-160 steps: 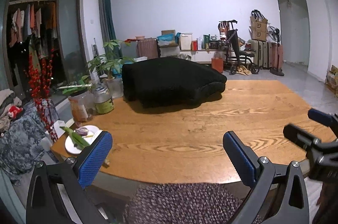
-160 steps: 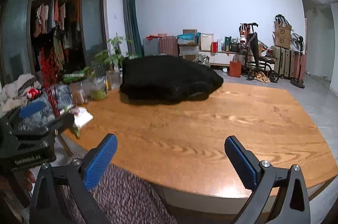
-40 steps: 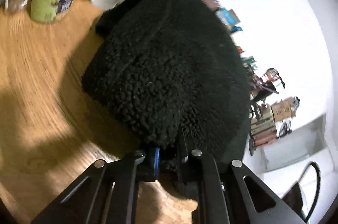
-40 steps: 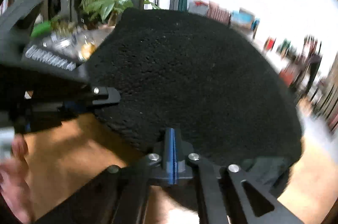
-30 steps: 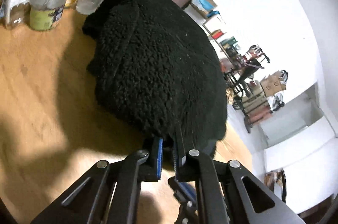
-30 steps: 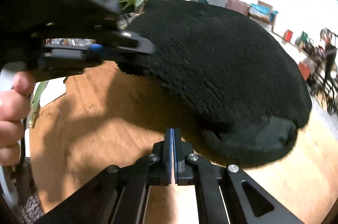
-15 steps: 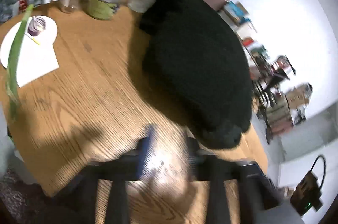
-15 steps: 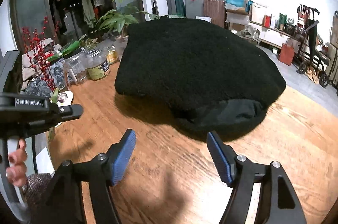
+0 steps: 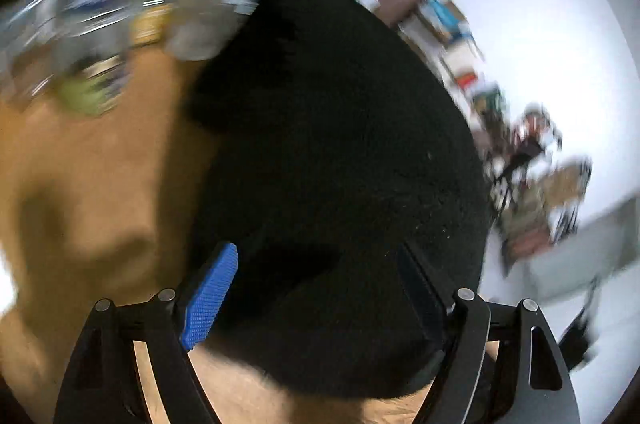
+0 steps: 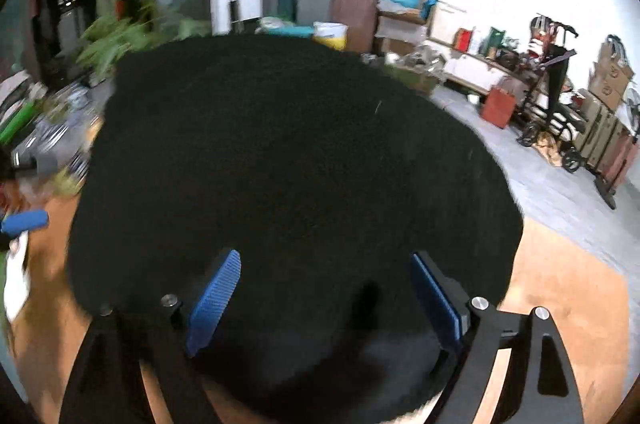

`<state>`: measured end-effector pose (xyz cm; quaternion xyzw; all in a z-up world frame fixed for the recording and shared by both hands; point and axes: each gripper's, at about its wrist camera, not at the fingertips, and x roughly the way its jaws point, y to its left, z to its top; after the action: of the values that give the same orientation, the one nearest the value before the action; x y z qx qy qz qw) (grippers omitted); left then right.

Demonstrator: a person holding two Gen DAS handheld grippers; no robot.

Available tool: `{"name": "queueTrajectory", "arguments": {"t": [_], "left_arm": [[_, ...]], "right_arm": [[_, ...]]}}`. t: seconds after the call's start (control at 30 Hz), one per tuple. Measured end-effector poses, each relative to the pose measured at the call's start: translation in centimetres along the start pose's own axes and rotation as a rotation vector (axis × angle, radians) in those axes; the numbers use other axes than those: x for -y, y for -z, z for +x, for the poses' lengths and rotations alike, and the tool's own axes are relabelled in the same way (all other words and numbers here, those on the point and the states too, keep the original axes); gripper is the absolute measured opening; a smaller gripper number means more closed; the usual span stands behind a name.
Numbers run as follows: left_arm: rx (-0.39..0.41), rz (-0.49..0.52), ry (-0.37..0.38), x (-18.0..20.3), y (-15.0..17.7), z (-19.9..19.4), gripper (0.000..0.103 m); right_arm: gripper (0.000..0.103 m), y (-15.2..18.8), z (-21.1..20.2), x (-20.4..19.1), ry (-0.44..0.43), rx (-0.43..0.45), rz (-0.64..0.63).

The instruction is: Fold clothes

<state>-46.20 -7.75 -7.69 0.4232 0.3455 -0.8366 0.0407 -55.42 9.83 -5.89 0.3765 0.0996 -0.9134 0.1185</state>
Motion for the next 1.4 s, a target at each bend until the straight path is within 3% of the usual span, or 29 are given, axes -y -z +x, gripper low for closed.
{"name": "queueTrajectory", "arguments": {"t": [0.1,0.13,0.2,0.3,0.37,0.43,0.47,0.5,0.53,0.6,0.67,0.8,0.93,1.1,1.27,1.4], "left_arm": [[-0.107,0.121,-0.075,2.2,-0.5,5.1,0.081],[-0.105,0.127,-0.1,2.0,-0.3,6.7,0.082],[-0.103,0.111,-0.081,1.4,-0.2,7.4,0.08],[-0.121,0.094,-0.051,0.8,-0.5,7.4,0.067],[-0.135,0.102,-0.078,1.4,-0.5,7.0,0.06],[-0.133,0.104,-0.105,2.2,-0.1,6.1,0.045],[-0.129,0.117,-0.106,2.9,0.6,5.1,0.029],[-0.126,0.131,-0.107,3.6,1.2,4.1,0.02],[-0.122,0.146,-0.107,4.3,1.9,3.0,0.018],[-0.123,0.157,-0.066,4.7,3.4,1.5,0.011],[-0.13,0.142,-0.018,4.3,4.7,0.3,0.009],[-0.15,0.122,0.045,2.5,7.4,-1.1,0.008],[-0.184,0.203,0.066,1.6,12.4,-3.3,0.008],[-0.301,0.278,0.144,-0.1,19.7,-6.6,0.008],[-0.447,0.315,0.224,-2.9,26.3,-10.2,0.008],[-0.503,0.333,0.174,-4.0,28.4,-11.5,0.011]], "right_arm": [[0.099,-2.5,4.1,0.5,-0.067,-0.113,0.033],[0.101,-3.2,5.8,0.7,-0.096,-0.163,0.047],[0.101,-3.5,8.6,1.2,-0.16,-0.245,0.122],[0.096,-3.4,9.2,1.1,-0.163,-0.244,0.158],[0.091,-3.3,8.8,0.6,-0.146,-0.233,0.161],[0.078,-3.0,8.1,0.1,-0.135,-0.215,0.181],[0.071,-2.7,7.4,-0.2,-0.133,-0.197,0.188],[0.054,-2.3,6.4,-0.4,-0.142,-0.173,0.19],[0.037,-1.8,5.2,-0.6,-0.155,-0.154,0.184],[0.024,-0.7,3.3,-0.9,-0.167,-0.154,0.152],[0.017,0.4,1.9,-0.5,-0.184,-0.166,0.149],[0.014,3.4,-1.4,0.2,-0.224,-0.159,0.196],[0.013,7.6,-6.0,0.4,-0.272,-0.122,0.217],[0.013,15.0,-13.0,1.2,-0.325,-0.129,0.222],[0.013,22.7,-19.4,1.0,-0.396,-0.195,0.215],[0.015,27.2,-21.7,-0.3,-0.439,-0.265,0.22]]}}
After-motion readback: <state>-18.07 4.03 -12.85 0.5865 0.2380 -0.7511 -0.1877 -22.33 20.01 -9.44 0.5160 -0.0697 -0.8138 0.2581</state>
